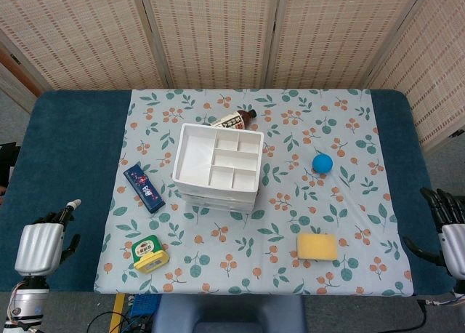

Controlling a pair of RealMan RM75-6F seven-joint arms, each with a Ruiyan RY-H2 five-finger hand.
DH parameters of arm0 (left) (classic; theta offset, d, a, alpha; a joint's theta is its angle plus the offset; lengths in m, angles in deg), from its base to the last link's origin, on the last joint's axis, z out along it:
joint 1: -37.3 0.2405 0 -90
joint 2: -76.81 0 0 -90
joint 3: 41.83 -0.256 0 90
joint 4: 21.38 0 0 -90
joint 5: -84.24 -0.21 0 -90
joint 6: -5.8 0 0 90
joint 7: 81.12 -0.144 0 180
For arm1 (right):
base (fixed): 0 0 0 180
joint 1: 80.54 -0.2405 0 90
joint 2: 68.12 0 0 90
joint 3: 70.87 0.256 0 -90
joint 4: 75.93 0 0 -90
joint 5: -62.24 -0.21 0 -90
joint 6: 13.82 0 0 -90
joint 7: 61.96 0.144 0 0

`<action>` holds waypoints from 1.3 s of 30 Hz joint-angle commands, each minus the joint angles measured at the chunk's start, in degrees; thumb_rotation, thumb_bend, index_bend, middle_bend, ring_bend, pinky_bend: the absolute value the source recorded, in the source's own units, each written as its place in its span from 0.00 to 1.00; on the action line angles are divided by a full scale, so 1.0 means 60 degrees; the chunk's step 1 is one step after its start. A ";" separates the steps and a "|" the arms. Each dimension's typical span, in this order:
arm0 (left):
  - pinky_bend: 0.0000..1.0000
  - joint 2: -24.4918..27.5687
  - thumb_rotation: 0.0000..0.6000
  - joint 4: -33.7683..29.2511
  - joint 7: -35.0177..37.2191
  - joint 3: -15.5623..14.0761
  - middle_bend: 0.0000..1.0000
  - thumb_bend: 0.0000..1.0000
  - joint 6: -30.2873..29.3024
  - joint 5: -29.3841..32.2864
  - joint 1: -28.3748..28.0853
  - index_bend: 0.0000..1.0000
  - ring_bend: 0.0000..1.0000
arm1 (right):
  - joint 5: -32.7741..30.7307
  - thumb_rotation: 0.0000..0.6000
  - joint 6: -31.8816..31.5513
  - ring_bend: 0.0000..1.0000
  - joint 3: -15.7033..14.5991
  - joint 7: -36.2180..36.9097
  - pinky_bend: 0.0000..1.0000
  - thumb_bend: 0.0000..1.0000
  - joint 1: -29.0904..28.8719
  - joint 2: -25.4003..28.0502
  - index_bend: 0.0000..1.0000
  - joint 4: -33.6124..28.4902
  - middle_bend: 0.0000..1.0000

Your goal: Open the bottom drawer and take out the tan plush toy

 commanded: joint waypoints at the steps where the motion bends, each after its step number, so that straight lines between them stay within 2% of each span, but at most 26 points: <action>1: 0.55 -0.0018 1.00 0.0051 0.0042 0.0024 0.43 0.32 0.0030 0.0031 0.0001 0.20 0.42 | -0.0074 1.00 0.0066 0.00 0.0040 -0.0016 0.00 0.23 -0.0034 -0.0060 0.00 -0.0006 0.07; 9: 0.55 0.0004 1.00 -0.0084 0.0502 0.0016 0.43 0.32 0.0191 0.0068 0.0032 0.20 0.42 | -0.0062 1.00 0.0042 0.00 0.0044 0.0068 0.00 0.23 -0.0038 -0.0176 0.00 -0.0003 0.07; 14: 0.57 -0.0086 1.00 -0.0294 0.2050 0.0130 0.46 0.32 0.0472 0.0078 -0.0024 0.24 0.45 | -0.0090 1.00 0.0024 0.00 0.0070 0.0102 0.00 0.23 -0.0037 -0.0215 0.00 0.0011 0.07; 21: 0.85 0.0054 1.00 -0.1022 0.4246 0.0077 0.63 0.32 0.1736 0.0210 -0.0425 0.31 0.64 | -0.0056 1.00 0.0000 0.00 0.0096 0.0127 0.00 0.23 -0.0065 -0.0202 0.00 -0.0018 0.07; 25: 0.94 0.0025 1.00 -0.1283 0.5499 0.0133 0.68 0.32 0.2542 0.0177 -0.0800 0.32 0.69 | -0.0039 1.00 0.0009 0.00 0.0107 0.0130 0.00 0.23 -0.0088 -0.0179 0.00 -0.0050 0.07; 28: 1.00 -0.0215 1.00 -0.1335 0.6187 0.0216 0.72 0.32 0.3099 0.0074 -0.1161 0.32 0.74 | -0.0054 1.00 0.0022 0.00 0.0112 0.0151 0.00 0.23 -0.0093 -0.0144 0.00 -0.0058 0.07; 36: 1.00 -0.1482 1.00 -0.1233 0.7254 0.0597 0.87 0.32 0.4720 0.0668 -0.2300 0.25 0.92 | -0.0094 1.00 0.0104 0.00 0.0115 0.0215 0.00 0.23 -0.0126 -0.0134 0.00 -0.0022 0.07; 39: 1.00 -0.2088 1.00 -0.0992 0.7431 0.0724 0.91 0.32 0.5315 0.1191 -0.2723 0.22 0.95 | -0.0104 1.00 0.0086 0.00 0.0128 0.0247 0.00 0.23 -0.0122 -0.0113 0.00 -0.0012 0.07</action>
